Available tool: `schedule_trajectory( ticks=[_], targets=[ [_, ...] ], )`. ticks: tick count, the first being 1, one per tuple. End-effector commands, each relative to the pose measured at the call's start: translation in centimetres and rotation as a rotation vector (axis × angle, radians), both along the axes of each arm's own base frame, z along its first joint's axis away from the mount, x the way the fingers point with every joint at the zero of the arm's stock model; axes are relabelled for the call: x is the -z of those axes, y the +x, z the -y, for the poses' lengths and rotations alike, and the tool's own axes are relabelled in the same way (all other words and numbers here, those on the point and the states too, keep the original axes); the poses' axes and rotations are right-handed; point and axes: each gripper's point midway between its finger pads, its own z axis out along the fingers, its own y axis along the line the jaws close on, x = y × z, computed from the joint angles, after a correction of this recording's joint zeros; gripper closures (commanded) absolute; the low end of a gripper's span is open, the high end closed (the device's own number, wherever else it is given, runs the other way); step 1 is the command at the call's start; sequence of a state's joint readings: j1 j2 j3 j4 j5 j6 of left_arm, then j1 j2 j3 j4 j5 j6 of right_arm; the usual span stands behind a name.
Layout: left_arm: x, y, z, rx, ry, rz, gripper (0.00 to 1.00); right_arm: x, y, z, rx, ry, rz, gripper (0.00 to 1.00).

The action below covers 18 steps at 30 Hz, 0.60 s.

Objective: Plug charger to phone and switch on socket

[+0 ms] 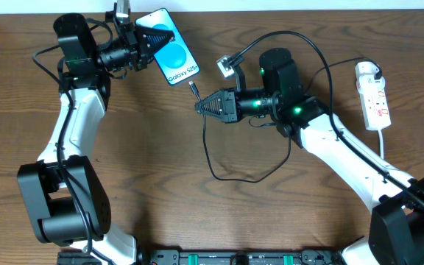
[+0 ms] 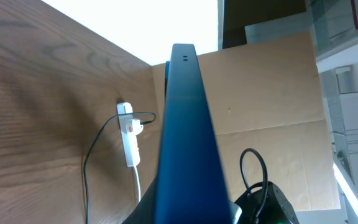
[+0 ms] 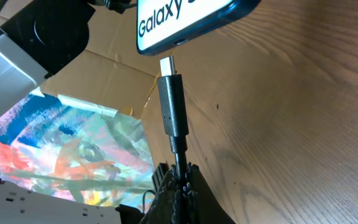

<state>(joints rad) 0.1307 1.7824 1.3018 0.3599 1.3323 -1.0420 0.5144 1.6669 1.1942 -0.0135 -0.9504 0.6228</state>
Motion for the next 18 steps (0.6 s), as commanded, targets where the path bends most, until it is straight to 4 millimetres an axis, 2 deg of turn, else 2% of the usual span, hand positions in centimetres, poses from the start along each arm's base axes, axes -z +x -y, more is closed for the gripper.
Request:
schedule_trajectory(
  ticks=[1, 18],
  targets=[
    [-0.78, -0.08, -0.12, 0.006, 0.01, 0.045, 0.93, -1.23, -0.46, 0.2, -0.014, 0.024, 0.006, 0.99],
    [-0.74, 0.05, -0.17, -0.002, 0.012, 0.044, 0.93, -1.27, -0.52, 0.19, -0.018, 0.026, 0.006, 0.99]
  ],
)
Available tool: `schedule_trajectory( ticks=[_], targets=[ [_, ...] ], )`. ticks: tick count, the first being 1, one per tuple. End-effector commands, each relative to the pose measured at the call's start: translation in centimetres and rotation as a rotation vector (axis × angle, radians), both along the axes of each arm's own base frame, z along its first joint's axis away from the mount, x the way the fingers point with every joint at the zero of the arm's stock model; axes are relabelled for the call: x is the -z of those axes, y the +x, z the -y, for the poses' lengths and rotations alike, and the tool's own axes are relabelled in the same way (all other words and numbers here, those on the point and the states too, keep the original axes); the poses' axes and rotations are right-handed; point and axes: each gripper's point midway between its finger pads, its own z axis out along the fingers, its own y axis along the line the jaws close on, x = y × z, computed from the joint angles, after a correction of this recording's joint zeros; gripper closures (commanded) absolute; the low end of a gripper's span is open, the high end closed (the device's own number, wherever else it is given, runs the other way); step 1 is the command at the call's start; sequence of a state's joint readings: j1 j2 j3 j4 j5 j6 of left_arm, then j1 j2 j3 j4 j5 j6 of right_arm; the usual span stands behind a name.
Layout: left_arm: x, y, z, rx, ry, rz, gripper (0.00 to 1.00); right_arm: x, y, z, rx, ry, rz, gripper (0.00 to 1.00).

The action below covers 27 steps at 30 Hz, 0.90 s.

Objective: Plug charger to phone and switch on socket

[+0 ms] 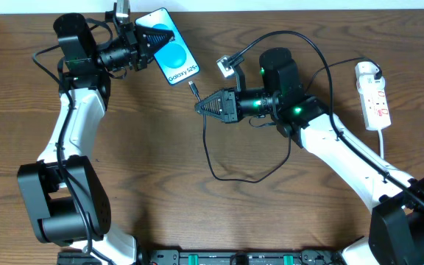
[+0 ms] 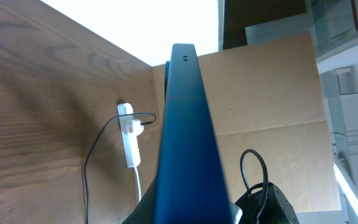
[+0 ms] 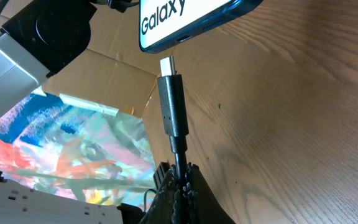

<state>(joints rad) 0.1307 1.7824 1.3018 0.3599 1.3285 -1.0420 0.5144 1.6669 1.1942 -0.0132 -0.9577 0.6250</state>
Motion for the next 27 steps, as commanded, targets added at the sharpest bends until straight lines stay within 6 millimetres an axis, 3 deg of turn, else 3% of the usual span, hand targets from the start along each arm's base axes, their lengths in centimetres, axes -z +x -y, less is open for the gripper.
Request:
schedule_trajectory(
  ticks=[1, 20, 27],
  targets=[
    [-0.75, -0.01, -0.14, 0.002, 0.011, 0.044, 0.93, -1.21, -0.41, 0.21, -0.012, 0.022, 0.01, 0.99],
    [-0.28, -0.13, -0.09, 0.004, 0.002, -0.003, 0.93, -1.08, -0.44, 0.07, -0.007, 0.016, 0.009, 0.99],
    [-0.28, -0.32, 0.76, 0.021, 0.002, -0.003, 0.93, -1.0, -0.49, 0.08, -0.007, 0.013, 0.004, 0.99]
  ],
)
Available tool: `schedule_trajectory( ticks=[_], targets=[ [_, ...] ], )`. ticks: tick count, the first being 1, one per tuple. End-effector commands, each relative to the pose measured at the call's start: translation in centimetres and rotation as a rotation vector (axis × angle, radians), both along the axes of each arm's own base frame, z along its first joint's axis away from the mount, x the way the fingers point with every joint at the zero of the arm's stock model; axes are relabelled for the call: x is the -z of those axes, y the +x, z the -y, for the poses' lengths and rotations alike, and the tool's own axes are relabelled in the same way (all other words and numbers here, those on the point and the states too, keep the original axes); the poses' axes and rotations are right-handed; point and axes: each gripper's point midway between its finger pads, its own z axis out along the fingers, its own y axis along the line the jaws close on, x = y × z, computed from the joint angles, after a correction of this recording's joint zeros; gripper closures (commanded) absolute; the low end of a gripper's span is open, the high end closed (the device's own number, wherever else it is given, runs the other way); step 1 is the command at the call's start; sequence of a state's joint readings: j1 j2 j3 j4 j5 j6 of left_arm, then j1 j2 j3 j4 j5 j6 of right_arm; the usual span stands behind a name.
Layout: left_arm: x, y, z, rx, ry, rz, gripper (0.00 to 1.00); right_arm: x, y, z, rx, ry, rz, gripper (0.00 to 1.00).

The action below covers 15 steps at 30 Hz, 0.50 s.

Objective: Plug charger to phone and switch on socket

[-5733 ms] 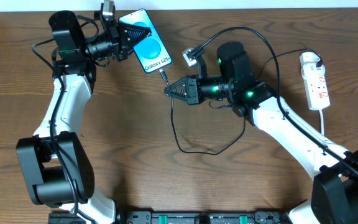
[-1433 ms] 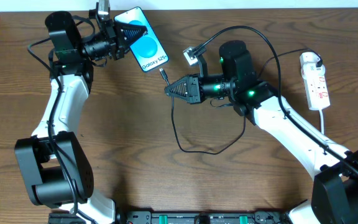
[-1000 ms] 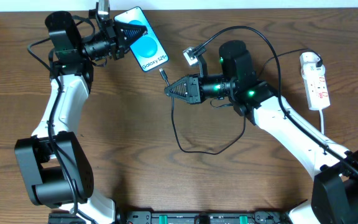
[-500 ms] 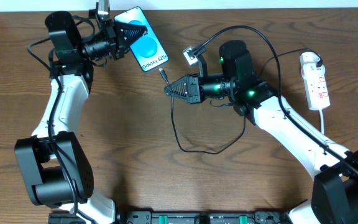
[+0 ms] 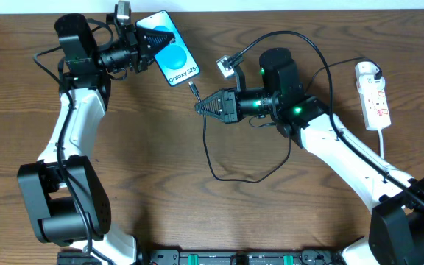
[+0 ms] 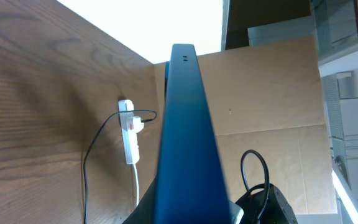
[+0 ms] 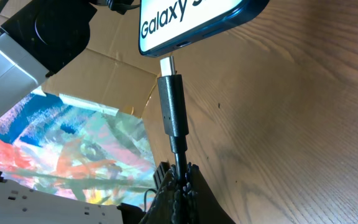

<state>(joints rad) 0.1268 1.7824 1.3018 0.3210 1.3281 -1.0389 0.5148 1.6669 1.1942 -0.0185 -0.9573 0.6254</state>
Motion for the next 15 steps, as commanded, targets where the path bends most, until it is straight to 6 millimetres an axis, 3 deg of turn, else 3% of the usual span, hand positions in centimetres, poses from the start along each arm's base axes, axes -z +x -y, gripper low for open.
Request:
schedule_trajectory(
  ticks=[1, 15],
  targets=[
    [-0.75, -0.22, 0.75, 0.021, 0.005, 0.033, 0.93, -1.06, -0.48, 0.05, -0.008, 0.015, 0.008, 0.99],
    [-0.46, -0.4, 1.1, 0.031, 0.002, 0.01, 0.93, -0.54, -0.21, 0.21, 0.015, -0.006, -0.005, 0.99]
  ],
)
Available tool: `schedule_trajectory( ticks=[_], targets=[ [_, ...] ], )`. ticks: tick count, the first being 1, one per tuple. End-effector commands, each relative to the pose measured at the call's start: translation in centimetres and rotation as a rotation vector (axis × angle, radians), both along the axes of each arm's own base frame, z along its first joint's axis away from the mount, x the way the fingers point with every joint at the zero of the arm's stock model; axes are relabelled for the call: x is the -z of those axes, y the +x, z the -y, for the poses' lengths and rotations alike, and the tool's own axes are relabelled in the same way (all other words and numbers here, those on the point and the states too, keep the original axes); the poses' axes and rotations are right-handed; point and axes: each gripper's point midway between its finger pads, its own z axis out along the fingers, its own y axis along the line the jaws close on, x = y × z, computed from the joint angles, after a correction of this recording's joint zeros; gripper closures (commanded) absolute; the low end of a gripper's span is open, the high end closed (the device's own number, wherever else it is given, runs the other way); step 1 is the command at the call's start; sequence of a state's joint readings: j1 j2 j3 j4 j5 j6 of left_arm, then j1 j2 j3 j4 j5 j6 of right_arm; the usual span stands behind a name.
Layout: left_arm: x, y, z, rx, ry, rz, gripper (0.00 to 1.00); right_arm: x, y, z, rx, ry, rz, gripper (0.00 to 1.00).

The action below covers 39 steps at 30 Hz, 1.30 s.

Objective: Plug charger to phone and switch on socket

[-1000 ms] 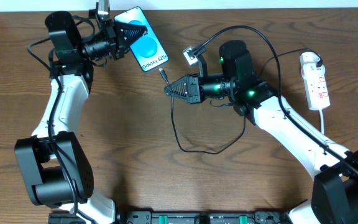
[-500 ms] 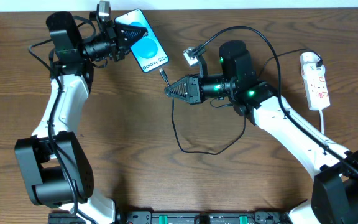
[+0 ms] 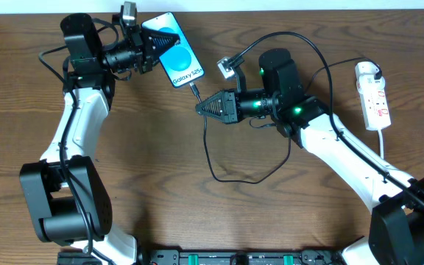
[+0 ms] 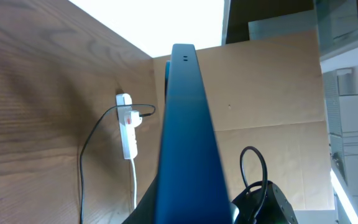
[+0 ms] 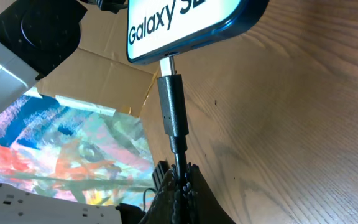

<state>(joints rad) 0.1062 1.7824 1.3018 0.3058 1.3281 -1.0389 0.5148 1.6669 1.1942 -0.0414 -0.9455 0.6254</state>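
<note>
My left gripper (image 3: 153, 50) is shut on the blue phone (image 3: 179, 60), holding it off the table at the back; its white screen reads Galaxy. In the left wrist view the phone (image 4: 185, 124) shows edge-on between the fingers. My right gripper (image 3: 201, 107) is shut on the black charger cable just behind its plug (image 5: 170, 106). The plug's metal tip (image 5: 168, 64) meets the port in the phone's (image 5: 185, 22) bottom edge; how deep it sits cannot be told. The white socket strip (image 3: 372, 96) lies at the right with the cable plugged in.
The black cable loops over the wooden table (image 3: 124, 184) in the middle (image 3: 219, 169) and runs back to the socket strip (image 4: 127, 127). Cardboard panels stand beyond the table's edge. A rail with green connectors lines the front edge (image 3: 234, 258).
The left gripper has moved the phone to the right, toward the plug. The small gap between the plug's tip and the phone's bottom edge has closed. The right gripper has hardly moved.
The left gripper held the phone up and the right gripper held the plug just below its bottom edge, with a gap between them. That gap shrank from moment to moment. Now the tip touches the port.
</note>
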Motion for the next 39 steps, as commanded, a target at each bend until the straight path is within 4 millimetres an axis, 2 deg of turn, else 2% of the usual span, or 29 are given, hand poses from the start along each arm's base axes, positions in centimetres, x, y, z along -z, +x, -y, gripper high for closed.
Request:
schedule_trajectory(
  ticks=[1, 8, 39],
  targets=[
    [-0.58, -0.16, 0.25, 0.012, 0.003, 0.02, 0.93, -1.0, -0.22, 0.08, 0.005, 0.011, 0.014, 0.99],
    [-0.59, -0.34, 0.99, 0.028, 0.006, 0.027, 0.93, -1.0, -0.26, 0.04, 0.004, 0.011, 0.014, 0.99],
    [-0.54, -0.17, 0.9, 0.016, 0.006, 0.019, 0.93, -0.79, -0.37, 0.1, 0.005, 0.004, -0.006, 0.99]
  ],
)
